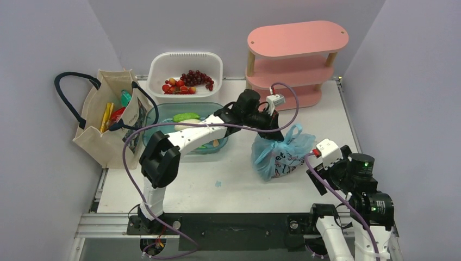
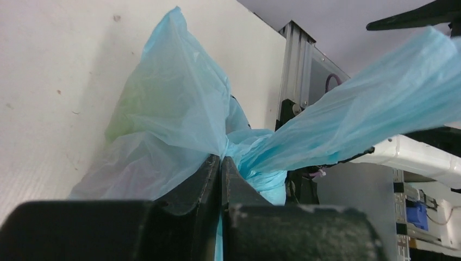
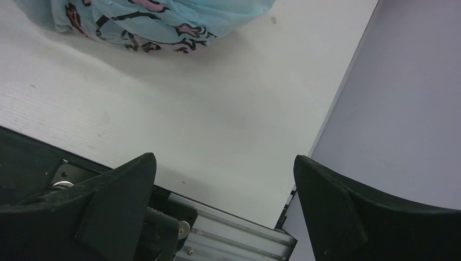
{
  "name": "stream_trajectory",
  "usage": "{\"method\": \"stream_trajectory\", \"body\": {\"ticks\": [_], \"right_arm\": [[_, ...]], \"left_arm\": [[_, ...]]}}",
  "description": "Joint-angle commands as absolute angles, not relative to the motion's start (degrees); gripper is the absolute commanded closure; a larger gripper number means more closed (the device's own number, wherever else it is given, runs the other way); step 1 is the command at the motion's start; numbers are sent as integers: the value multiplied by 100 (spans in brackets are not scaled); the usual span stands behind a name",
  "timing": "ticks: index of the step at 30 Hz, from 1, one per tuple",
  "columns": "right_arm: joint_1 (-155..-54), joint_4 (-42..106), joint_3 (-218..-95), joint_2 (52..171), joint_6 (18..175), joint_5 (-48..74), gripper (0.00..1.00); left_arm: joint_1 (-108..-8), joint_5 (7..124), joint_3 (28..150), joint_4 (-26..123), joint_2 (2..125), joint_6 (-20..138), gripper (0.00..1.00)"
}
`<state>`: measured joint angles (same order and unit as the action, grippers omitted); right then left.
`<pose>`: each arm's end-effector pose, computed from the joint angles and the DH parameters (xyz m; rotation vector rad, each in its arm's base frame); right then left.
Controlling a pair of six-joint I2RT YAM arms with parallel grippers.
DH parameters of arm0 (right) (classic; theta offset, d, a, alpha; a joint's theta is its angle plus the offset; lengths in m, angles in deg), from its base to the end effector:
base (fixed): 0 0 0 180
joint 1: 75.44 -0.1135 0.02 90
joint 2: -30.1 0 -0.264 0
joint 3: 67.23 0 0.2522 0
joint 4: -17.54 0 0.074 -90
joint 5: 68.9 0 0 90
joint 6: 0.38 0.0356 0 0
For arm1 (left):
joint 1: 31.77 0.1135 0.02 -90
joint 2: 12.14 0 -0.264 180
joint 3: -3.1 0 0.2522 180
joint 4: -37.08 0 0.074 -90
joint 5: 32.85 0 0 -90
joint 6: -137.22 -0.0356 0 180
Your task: Untie the knot of the grocery bags and take out the mixed food
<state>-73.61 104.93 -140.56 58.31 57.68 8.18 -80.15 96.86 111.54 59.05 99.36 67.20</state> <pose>0.0460 0.0065 0.3439 -0.7035 2.1753 -0.0460 0.2888 -0.3593 0.3028 1.0078 1.9653 -1.4129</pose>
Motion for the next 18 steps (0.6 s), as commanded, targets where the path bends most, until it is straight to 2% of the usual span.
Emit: {"method": "stream_trajectory", "body": {"ticks": [1, 2, 4, 7, 14, 18], "right_arm": [[-7396, 10222, -13791, 5905, 5089, 709, 6], [-7395, 10152, -13686, 5925, 4973, 611, 6], [-7393, 10001, -13547, 5954, 4660, 326, 6], [-7398, 9652, -13220, 6079, 4349, -70, 6], [-7477, 8484, -12754, 6656, 4258, -988, 7], [-7831, 8060, -12822, 7239, 4698, -1401, 11]], "left_arm": [[-8023, 10206, 11539, 5491, 10315, 6885, 95], [-7970, 10385, 11708, 5698, 10440, 6911, 70], [-7885, 10386, 11867, 5993, 10428, 6900, 57], [-7686, 10110, 11496, 5799, 9800, 6657, 54], [-6823, 10015, 9598, 4414, 8275, 6373, 50], [-6607, 9602, 9133, 4913, 7565, 5390, 49]]}}
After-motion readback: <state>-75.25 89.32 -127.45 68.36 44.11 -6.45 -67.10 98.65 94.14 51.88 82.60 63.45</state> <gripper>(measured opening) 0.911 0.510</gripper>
